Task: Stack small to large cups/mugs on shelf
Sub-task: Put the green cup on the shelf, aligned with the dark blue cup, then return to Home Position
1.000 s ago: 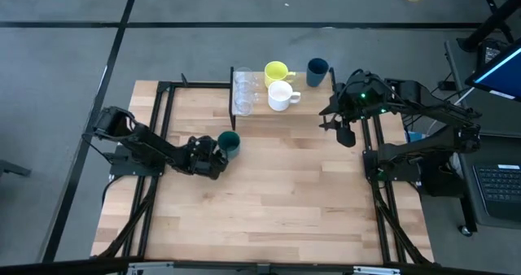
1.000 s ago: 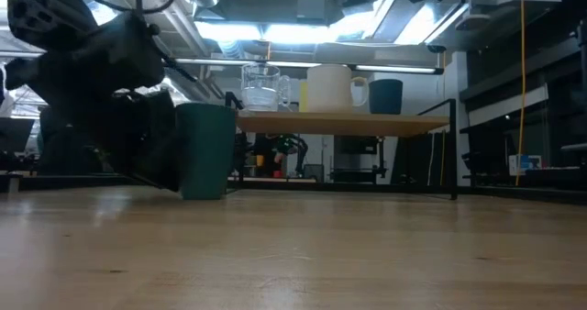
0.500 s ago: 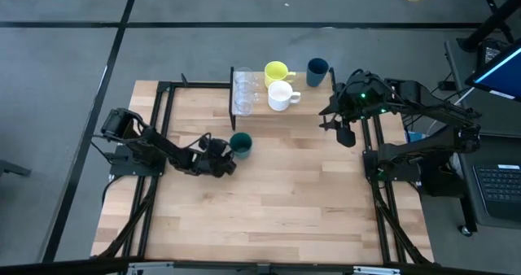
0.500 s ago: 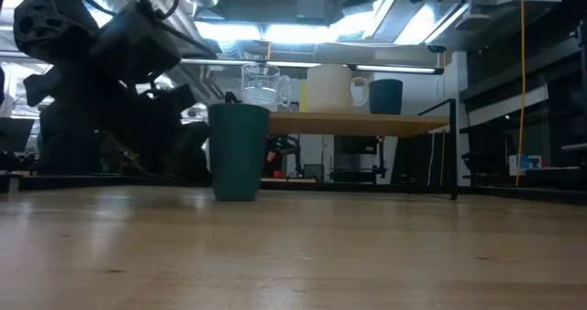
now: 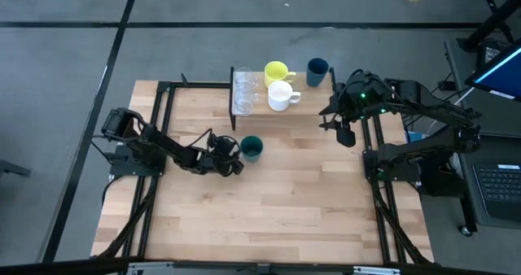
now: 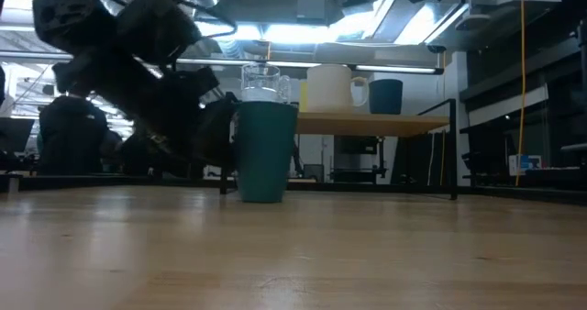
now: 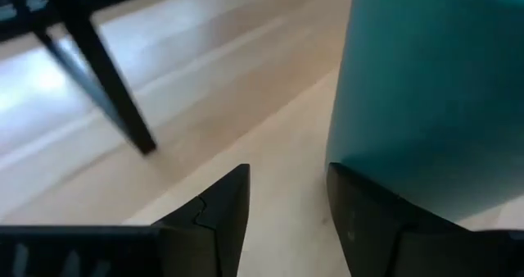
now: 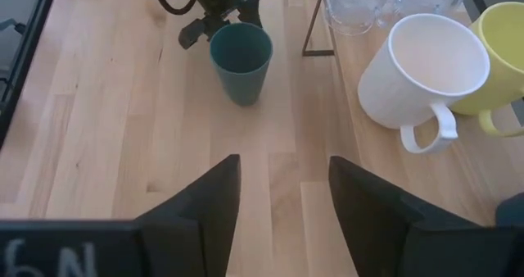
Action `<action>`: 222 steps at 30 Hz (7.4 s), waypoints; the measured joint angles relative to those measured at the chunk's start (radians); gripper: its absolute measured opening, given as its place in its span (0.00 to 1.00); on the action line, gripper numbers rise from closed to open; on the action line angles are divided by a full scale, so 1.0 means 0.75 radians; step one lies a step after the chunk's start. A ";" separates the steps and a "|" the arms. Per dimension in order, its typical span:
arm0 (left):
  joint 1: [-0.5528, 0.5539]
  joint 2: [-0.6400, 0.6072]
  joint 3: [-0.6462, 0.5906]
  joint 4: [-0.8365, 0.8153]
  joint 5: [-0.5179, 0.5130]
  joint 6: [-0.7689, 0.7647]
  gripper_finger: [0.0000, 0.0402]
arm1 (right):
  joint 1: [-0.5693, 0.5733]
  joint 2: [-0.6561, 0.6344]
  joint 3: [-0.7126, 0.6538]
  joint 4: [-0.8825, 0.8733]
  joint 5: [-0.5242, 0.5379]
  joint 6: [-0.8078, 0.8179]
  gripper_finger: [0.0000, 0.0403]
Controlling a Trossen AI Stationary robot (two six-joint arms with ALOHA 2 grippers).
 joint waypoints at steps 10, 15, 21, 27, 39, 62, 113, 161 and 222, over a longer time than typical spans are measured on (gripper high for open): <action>0.065 0.092 0.112 -0.009 0.071 0.093 0.39 | 0.000 0.001 0.000 -0.001 0.000 -0.003 0.47; 0.087 0.270 0.245 -0.005 0.111 0.097 0.39 | 0.000 0.001 0.000 -0.005 0.000 0.003 0.47; 0.090 0.412 0.451 -0.002 0.115 0.228 0.39 | 0.000 0.001 0.000 -0.010 0.000 0.006 0.47; 0.116 0.481 0.629 0.002 0.134 0.363 0.39 | 0.000 0.001 0.000 -0.011 0.000 0.006 0.47; 0.134 0.403 0.680 -0.488 0.215 0.426 0.39 | 0.000 -0.003 -0.032 -0.038 -0.010 0.032 0.47; 0.084 -0.699 0.486 -1.415 0.259 0.363 0.39 | 0.184 0.265 -0.471 0.609 -0.165 -0.032 0.47; 0.086 -0.775 0.332 -1.093 0.641 0.412 0.39 | 0.354 0.678 -0.017 0.029 0.088 0.112 0.02; 0.086 -0.775 0.332 -1.093 0.638 0.443 0.39 | -0.369 0.594 0.421 -0.479 0.160 -0.091 0.04; 0.091 -1.478 0.333 -1.241 0.829 0.493 0.39 | -0.242 -0.103 0.488 -0.420 0.136 0.407 0.52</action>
